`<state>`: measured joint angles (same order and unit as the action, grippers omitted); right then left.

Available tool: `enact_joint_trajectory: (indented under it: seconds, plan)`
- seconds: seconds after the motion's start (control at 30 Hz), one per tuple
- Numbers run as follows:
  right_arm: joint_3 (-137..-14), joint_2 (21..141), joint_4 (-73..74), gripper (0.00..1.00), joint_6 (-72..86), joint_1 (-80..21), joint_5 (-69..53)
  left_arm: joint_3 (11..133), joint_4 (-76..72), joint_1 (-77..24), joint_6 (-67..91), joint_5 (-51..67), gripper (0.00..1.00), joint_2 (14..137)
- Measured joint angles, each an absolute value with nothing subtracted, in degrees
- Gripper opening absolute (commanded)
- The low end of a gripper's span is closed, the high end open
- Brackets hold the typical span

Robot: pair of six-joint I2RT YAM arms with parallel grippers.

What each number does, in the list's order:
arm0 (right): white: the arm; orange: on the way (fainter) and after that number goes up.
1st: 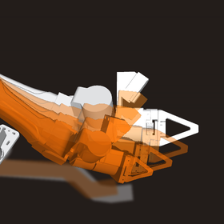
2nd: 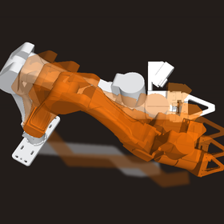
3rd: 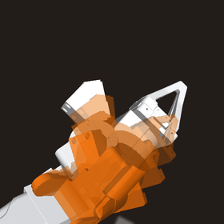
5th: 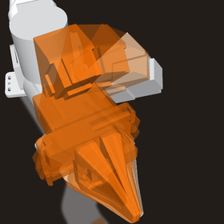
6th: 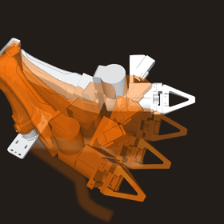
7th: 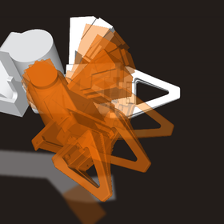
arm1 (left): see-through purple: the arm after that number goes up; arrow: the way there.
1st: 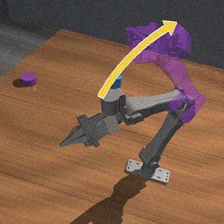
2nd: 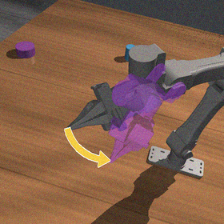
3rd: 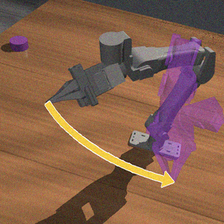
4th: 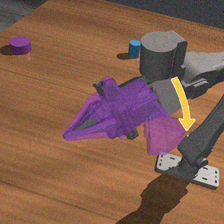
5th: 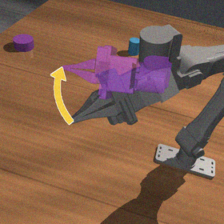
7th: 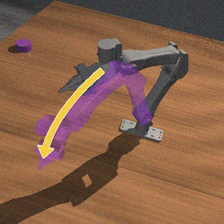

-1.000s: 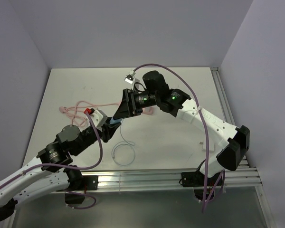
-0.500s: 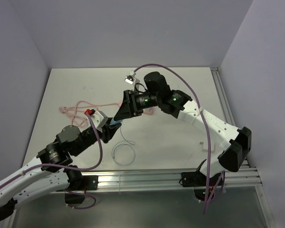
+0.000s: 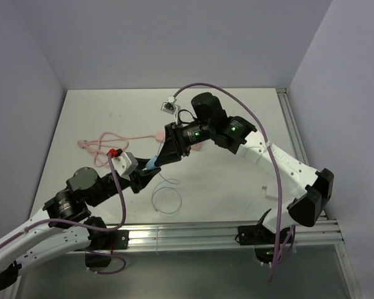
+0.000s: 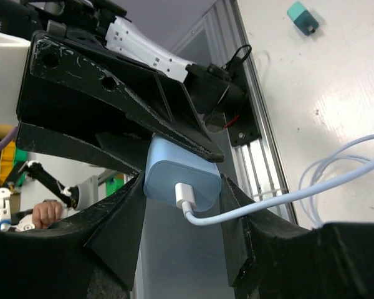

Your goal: Insert the plug

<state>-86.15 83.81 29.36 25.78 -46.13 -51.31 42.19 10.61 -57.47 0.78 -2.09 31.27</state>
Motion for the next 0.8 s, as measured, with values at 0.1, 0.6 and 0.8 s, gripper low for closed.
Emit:
enact_joint_trajectory:
  seconds: [0.1,0.6,0.8]
  plan:
    - [-86.15,83.9,30.5,0.4,25.34,-46.04,-51.92,42.26,11.07,-57.47,0.67,-1.19,0.0,31.59]
    - [-86.04,84.99,26.57,0.45,36.95,-45.65,-51.35,43.13,11.51,-57.89,1.34,-4.93,0.01,31.55]
    - [-86.04,84.99,26.17,0.55,40.29,-45.65,-50.19,43.75,11.77,-58.3,2.15,-6.74,0.0,32.12]
